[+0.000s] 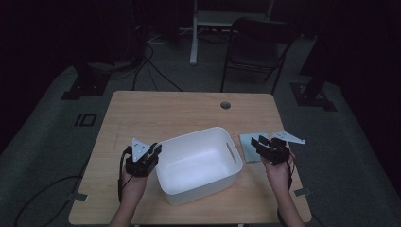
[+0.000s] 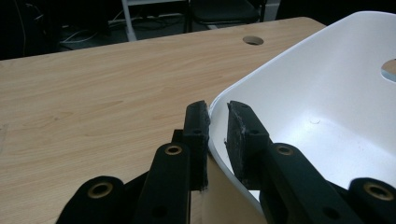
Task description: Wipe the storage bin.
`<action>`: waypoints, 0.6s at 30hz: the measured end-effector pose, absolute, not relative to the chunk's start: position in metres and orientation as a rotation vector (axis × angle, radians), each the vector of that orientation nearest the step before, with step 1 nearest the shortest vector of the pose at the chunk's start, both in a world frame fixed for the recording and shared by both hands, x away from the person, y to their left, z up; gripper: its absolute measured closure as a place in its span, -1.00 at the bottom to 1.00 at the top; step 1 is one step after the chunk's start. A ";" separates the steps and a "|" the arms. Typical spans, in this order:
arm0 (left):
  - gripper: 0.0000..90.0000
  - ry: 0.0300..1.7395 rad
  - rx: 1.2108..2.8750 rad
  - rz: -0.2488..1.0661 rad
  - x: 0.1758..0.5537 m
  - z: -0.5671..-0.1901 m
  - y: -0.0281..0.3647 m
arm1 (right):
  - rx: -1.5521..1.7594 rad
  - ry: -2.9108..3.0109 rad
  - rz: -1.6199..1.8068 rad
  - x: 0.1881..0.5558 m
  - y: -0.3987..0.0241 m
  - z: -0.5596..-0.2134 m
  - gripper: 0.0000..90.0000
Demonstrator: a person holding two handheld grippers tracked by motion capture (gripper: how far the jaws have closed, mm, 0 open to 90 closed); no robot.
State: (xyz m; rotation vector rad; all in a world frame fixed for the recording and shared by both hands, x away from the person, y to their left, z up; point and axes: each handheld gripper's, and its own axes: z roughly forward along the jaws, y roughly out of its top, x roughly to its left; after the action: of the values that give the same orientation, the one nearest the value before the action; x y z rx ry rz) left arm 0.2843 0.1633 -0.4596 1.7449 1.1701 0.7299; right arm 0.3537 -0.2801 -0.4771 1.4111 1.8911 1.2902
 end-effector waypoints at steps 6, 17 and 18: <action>0.73 1.169 1.745 0.729 0.285 -0.460 0.163 | 1.513 1.925 1.194 0.385 -0.290 -0.493 0.10; 0.73 1.149 1.748 0.728 0.287 -0.460 0.164 | 1.606 1.905 1.093 0.416 -0.291 -0.528 -0.23; 0.73 1.149 1.748 0.728 0.287 -0.460 0.164 | 1.613 1.899 1.085 0.418 -0.290 -0.530 -0.27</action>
State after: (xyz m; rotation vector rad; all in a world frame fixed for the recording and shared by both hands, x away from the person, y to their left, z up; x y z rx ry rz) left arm 0.2867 0.1642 -0.4602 1.7480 1.1487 0.7285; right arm 0.4180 -0.2902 -0.5296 1.6126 1.8988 1.0851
